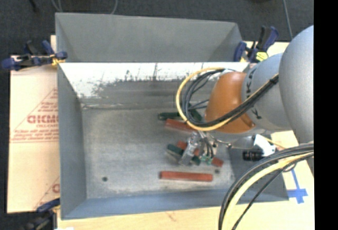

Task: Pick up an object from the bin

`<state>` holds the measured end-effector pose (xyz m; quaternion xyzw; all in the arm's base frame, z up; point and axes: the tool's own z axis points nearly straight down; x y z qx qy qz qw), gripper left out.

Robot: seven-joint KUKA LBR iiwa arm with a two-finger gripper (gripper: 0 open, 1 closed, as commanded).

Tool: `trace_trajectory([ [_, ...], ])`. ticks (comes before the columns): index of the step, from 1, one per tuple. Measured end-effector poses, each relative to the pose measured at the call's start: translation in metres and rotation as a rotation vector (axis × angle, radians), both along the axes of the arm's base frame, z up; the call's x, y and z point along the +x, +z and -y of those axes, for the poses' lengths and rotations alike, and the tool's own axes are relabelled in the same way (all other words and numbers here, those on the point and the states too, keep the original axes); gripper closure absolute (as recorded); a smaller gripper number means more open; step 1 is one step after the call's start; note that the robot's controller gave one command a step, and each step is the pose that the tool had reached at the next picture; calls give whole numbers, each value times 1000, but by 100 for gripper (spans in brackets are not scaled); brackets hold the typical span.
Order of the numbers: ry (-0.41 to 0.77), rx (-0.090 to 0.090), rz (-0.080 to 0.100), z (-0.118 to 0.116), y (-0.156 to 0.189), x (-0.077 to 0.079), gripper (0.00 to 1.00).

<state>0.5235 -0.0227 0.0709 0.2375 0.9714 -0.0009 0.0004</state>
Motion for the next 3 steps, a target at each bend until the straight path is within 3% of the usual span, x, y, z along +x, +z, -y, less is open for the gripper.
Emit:
trace_trajectory([
  [3,26,2,5,2,81,4,100],
])
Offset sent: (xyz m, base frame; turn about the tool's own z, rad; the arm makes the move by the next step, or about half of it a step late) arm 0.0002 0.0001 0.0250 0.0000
